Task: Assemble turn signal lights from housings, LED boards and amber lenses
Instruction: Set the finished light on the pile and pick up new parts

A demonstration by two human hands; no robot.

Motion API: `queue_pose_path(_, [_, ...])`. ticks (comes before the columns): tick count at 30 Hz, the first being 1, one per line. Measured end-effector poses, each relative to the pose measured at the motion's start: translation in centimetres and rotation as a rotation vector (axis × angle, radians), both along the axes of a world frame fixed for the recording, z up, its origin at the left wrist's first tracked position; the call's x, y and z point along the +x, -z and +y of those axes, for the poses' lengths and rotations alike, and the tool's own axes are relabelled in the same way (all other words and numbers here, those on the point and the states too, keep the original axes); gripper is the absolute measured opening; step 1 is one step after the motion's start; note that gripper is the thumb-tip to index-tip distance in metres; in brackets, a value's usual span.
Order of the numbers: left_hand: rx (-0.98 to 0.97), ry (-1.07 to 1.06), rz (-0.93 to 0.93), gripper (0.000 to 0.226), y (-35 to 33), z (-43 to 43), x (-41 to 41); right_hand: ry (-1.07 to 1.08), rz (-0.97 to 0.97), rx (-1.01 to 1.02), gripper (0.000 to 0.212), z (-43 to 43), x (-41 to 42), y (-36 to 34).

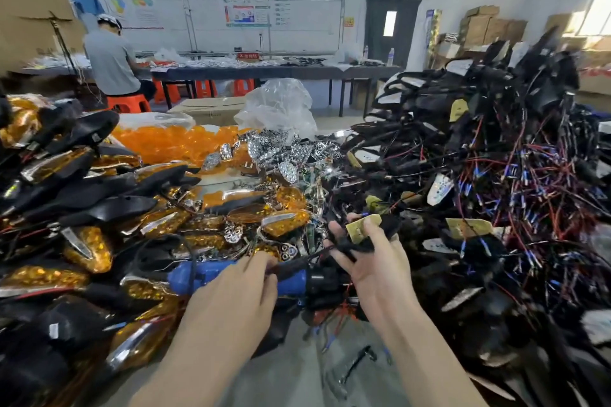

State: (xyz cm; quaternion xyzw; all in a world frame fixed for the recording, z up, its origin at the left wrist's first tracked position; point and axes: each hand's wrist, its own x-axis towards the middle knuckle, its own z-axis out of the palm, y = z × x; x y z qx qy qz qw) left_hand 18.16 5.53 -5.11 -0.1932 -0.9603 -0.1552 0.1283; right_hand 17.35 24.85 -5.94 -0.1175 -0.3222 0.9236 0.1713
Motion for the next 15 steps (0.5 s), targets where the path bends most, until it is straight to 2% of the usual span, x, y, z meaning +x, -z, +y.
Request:
queue_pose_path(4, [-0.001, 0.066, 0.077, 0.039, 0.5, -0.1, -0.3, 0.009, 0.032, -0.012, 0.016, 0.1, -0.2, 0.3])
queue_pose_path(6, [-0.007, 0.084, 0.094, 0.042, 0.5, 0.2, -0.5, 0.026, 0.040, -0.044, 0.016, 0.2, -0.4, 0.3])
queue_pose_path(15, [0.039, 0.108, 0.263, 0.020, 0.1, 1.7, -0.6, 0.021, 0.052, 0.000, 0.015, -0.8, -0.6, 0.3])
